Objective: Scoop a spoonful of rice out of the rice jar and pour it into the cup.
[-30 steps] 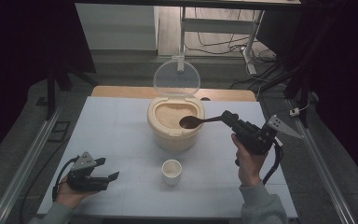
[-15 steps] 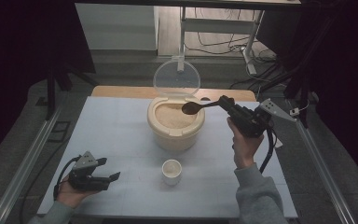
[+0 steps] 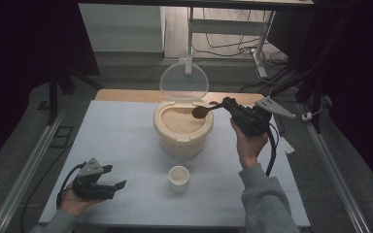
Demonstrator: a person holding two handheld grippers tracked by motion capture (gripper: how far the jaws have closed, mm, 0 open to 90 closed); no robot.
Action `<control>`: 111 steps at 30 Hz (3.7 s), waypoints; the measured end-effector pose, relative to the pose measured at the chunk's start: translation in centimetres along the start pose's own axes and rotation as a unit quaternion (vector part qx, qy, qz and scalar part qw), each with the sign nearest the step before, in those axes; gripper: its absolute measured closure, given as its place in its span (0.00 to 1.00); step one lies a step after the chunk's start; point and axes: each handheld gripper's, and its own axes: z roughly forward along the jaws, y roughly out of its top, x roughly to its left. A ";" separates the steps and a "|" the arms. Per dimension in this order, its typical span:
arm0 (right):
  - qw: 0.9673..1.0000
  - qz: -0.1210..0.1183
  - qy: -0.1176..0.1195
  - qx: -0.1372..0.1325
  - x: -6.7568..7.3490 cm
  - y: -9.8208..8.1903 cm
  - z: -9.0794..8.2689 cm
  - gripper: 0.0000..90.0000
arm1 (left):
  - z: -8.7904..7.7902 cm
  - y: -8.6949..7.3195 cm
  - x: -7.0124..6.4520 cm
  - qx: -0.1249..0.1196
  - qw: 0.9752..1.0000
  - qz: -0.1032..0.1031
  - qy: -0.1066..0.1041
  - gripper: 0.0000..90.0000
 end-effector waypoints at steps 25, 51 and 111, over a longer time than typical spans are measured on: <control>0.997 0.053 -0.010 0.063 0.0 -3.1 3.3 0.93 | -0.1 0.0 0.1 -0.001 1.000 0.001 0.001 0.22; 0.974 0.219 -0.002 0.065 -1.6 -4.2 3.9 0.92 | -0.2 0.0 0.1 -0.004 1.000 0.004 -0.001 0.22; 0.907 0.418 0.035 0.033 -4.5 -5.1 1.9 0.93 | 0.1 0.0 0.0 0.004 1.000 0.018 0.007 0.23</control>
